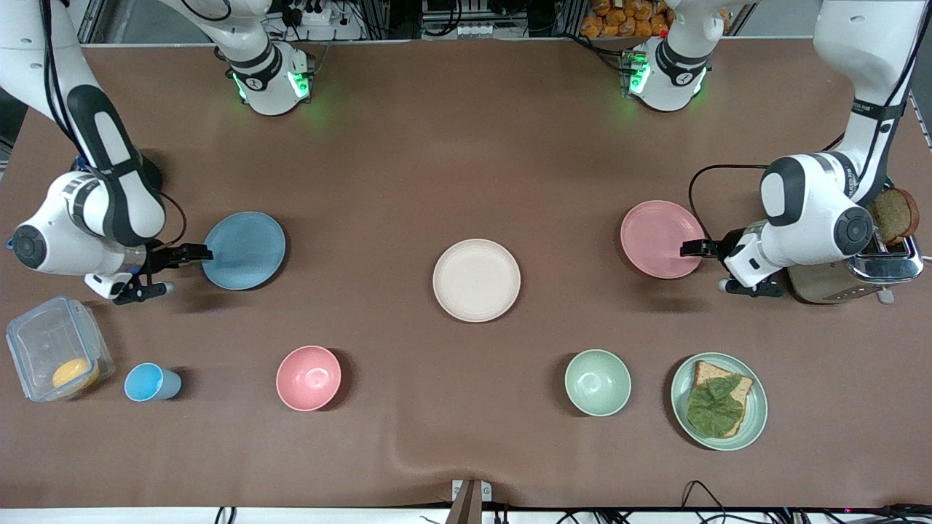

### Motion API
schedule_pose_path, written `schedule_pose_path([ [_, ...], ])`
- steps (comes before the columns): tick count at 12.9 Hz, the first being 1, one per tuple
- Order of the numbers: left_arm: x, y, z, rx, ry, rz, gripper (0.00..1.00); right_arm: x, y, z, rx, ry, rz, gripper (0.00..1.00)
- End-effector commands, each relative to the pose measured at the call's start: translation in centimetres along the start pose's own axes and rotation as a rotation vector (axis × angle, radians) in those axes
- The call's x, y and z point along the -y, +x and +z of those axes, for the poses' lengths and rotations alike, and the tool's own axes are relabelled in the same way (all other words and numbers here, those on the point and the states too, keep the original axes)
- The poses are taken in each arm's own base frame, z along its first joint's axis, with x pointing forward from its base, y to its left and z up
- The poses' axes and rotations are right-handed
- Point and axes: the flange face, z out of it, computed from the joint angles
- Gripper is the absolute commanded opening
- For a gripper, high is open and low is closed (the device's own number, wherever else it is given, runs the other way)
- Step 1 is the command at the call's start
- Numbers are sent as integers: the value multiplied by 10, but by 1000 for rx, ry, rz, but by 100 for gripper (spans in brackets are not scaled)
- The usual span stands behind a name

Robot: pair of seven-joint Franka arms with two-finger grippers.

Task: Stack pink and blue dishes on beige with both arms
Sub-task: 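Reach both grippers to the blue and pink plate rims, then grasp and tilt up the blue and pink plates with both grippers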

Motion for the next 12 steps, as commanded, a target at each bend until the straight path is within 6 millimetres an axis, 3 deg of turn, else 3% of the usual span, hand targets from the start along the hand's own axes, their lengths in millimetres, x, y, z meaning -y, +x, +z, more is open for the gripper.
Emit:
schedule_pose_path([
  [1, 0, -6, 18, -9, -29, 59, 100, 14, 12, 5, -1, 6, -64, 100],
  [3, 2, -2, 31, 13, -25, 132, 100, 17, 14, 8, 5, 6, -124, 100],
  [4, 4, -1, 40, 24, -31, 156, 100, 16, 13, 10, 8, 9, -156, 90],
  [6, 7, 1, 40, 20, -30, 175, 100, 12, 15, 13, 15, 15, -216, 52],
  [9, 17, 0, 38, 16, -32, 211, 100, 10, 18, 12, 27, 26, -252, 7],
  [10, 21, -1, 37, 13, -35, 211, 100, 11, 20, 11, 43, 38, -253, 0],
  [12, 20, 1, 35, 8, -33, 219, 100, 9, 23, 8, 61, 53, -246, 0],
])
